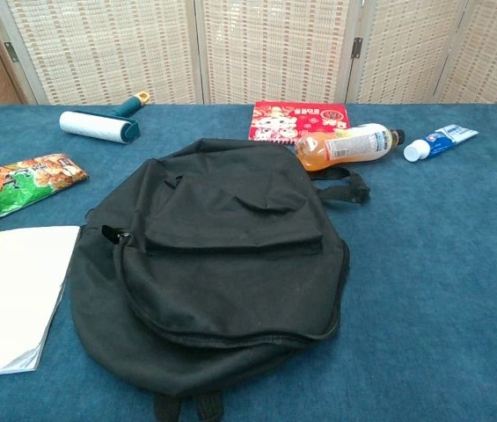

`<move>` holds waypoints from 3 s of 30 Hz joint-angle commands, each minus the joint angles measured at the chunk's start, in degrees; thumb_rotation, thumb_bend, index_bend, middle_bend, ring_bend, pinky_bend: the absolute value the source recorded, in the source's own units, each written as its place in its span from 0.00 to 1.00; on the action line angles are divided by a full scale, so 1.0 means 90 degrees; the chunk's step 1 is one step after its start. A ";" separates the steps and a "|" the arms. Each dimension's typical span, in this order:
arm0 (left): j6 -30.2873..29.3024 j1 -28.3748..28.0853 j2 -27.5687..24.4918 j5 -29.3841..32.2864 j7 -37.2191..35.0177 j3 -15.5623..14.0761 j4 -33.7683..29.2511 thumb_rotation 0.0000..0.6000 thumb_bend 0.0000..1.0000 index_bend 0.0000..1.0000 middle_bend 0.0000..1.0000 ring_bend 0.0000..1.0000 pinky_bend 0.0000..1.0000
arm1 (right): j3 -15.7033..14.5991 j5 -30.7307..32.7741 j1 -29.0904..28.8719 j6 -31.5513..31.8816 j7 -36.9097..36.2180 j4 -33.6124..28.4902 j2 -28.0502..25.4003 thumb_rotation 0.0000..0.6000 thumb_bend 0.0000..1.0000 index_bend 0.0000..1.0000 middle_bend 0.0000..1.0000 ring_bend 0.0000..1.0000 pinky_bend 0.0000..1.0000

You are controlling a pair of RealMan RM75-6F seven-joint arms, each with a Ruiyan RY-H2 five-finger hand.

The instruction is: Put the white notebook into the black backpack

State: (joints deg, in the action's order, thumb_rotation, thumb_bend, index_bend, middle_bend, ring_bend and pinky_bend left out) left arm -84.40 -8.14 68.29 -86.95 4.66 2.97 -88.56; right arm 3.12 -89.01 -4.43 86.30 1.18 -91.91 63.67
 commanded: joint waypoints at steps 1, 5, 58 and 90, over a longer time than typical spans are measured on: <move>-0.0017 0.0001 -0.0008 -0.0017 -0.0046 0.0005 0.0054 1.00 0.10 0.11 0.18 0.17 0.17 | 0.0003 -0.0029 -0.0005 0.0020 -0.0024 -0.0007 0.0007 1.00 0.00 0.00 0.03 0.06 0.14; -0.0002 -0.0020 -0.0005 -0.0058 -0.0087 -0.0009 0.0121 1.00 0.10 0.12 0.19 0.18 0.17 | 0.0005 -0.0073 -0.0025 0.0022 0.0013 -0.0058 -0.0026 1.00 0.00 0.00 0.02 0.06 0.14; -0.0015 -0.0828 0.2356 -0.1817 -0.2516 -0.1256 0.5990 1.00 0.13 0.15 0.22 0.21 0.21 | -0.0132 -0.0404 -0.0248 -0.0205 0.0056 -0.0490 -0.0297 1.00 0.00 0.00 0.00 0.06 0.14; -0.0153 -0.0397 0.3482 -0.1609 -0.3386 -0.1539 0.8288 1.00 0.42 0.15 0.21 0.19 0.20 | -0.0139 -0.0333 -0.0304 -0.0294 0.0179 -0.0603 -0.0265 1.00 0.00 0.00 0.00 0.06 0.14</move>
State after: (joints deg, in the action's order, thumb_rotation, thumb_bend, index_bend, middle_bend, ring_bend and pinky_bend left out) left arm -85.95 -11.83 99.51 -101.44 -25.76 -10.76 -14.15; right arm 1.87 -92.02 -7.15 83.67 2.79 -97.34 61.28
